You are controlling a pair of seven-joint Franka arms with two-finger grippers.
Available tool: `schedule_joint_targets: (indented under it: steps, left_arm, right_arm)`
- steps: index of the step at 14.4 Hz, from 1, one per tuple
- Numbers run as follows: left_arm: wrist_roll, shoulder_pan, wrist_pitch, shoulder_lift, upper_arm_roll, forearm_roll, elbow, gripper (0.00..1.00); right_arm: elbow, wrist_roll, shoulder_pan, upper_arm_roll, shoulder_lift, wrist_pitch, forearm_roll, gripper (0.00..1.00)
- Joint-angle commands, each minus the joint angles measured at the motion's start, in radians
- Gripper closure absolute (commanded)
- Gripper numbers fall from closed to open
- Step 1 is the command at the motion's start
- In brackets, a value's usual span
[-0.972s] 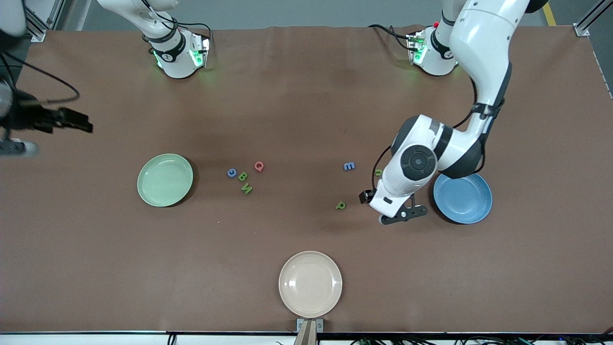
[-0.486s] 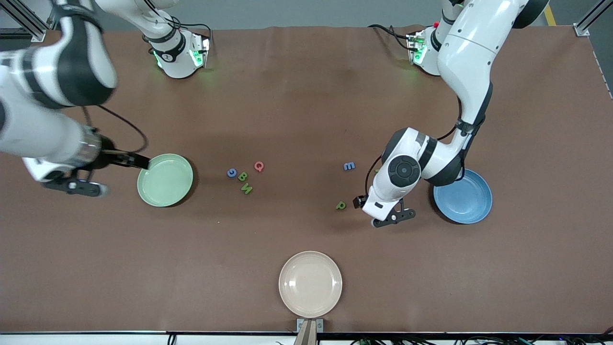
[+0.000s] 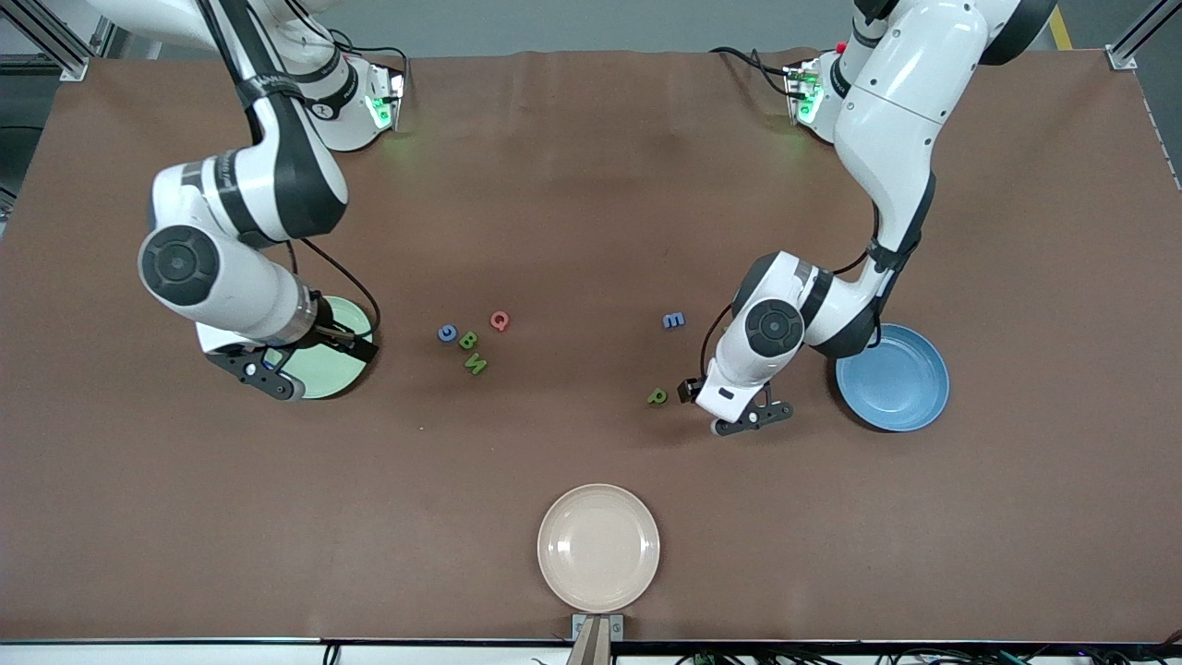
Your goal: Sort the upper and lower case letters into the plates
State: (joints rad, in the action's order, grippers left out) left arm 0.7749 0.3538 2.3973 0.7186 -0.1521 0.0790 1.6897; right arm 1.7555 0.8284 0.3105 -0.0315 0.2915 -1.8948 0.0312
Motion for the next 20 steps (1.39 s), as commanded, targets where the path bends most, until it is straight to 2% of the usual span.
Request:
schedule_joint_targets:
  steps: [1,3,6,8,9,11,14,15,16,17,18,20]
  left_arm:
    - [0.024,0.007,0.019,-0.011,0.006,0.022,0.030,0.18]
    - [0.040,0.007,0.019,-0.011,0.006,0.024,0.036,0.23]
    - [0.047,0.008,0.019,-0.010,0.006,0.024,0.041,0.27]
    - [0.047,0.008,0.019,-0.004,0.006,0.022,0.039,0.31]
    - [0.047,0.008,0.019,-0.004,0.006,0.024,0.036,0.31]
    - [0.047,0.008,0.019,-0.004,0.008,0.024,0.031,0.31]
    - [0.047,0.008,0.020,-0.002,0.009,0.024,0.030,0.38]
    - [0.047,0.008,0.020,-0.001,0.009,0.025,0.028,0.39]
    - [0.047,0.008,0.020,0.001,0.009,0.025,0.025,0.41]
    - [0.047,0.008,0.020,0.001,0.011,0.025,0.025,0.43]
    - [0.047,0.008,0.020,0.001,0.011,0.025,0.025,0.45]
    - [0.047,0.008,0.020,0.001,0.010,0.024,0.025,0.50]
  right_arm:
    - [0.035,0.151,0.036,-0.008,-0.025,-0.009,-0.007,0.00]
    - [0.036,0.240,0.073,-0.007,-0.034,0.026,-0.005,0.00]
    - [0.027,0.382,0.145,-0.007,-0.028,0.000,-0.005,0.00]
    - [0.022,0.399,0.160,-0.005,-0.046,0.081,0.006,0.00]
    - [0.022,0.399,0.173,-0.005,-0.064,0.142,0.007,0.00]
    - [0.022,0.460,0.191,-0.007,-0.129,0.180,0.007,0.00]
    - [0.015,0.572,0.196,-0.005,-0.231,0.229,0.006,0.00]
    - [0.009,0.577,0.205,-0.002,-0.229,0.227,0.015,0.00]
    - [-0.007,0.580,0.220,-0.005,-0.216,0.205,0.076,0.00]
    - [-0.011,0.566,0.225,-0.008,-0.212,0.168,0.097,0.00]
    - [-0.017,0.560,0.204,-0.011,-0.198,0.113,0.105,0.00]
    - [-0.043,0.505,0.158,-0.019,-0.166,0.091,0.057,0.00]
